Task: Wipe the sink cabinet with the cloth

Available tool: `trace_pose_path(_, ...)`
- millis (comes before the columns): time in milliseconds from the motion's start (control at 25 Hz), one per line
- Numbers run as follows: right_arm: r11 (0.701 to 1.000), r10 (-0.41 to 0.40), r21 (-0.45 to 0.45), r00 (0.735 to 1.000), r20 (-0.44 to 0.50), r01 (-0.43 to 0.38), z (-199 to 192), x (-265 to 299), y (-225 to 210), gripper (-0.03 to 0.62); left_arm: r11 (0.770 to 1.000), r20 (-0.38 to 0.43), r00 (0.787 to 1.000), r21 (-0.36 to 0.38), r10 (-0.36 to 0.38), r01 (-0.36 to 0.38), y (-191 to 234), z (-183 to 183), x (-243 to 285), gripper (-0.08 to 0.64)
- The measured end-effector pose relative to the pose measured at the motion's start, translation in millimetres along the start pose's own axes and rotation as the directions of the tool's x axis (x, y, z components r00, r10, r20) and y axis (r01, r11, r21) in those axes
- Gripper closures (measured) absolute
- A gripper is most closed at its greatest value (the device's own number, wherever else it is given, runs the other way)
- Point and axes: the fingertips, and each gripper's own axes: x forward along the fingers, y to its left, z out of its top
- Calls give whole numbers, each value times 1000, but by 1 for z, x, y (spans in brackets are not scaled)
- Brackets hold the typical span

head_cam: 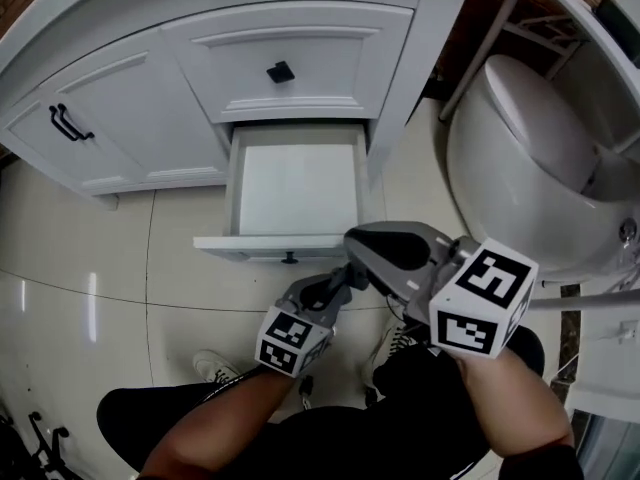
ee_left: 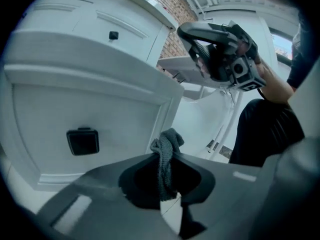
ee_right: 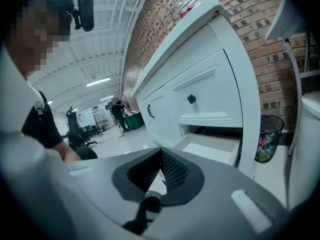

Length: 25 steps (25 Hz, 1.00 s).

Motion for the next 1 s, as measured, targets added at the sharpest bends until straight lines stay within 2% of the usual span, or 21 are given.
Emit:
trace_pose_path(160,998,52,33,998,36,-53,8,6,-1,589,999,-3,1000,-39,-12,12,14,-8,18,520)
trace_pose_path(400,997,13,71,999,31,-16,4,2,-16,589,998,-3,1000,-59,0,0,24,-15,23,520)
trace_pose_path(760,998,10,55,1000,18,-10,5,8,-13,589,995,14,996,-60,84,-83,51,-23,-1,520)
trace_pose_path(1000,999,27,26,1000,0,-27,6,23,-2,589,982,35,984,-83,175,-172,78,-26,-32,520)
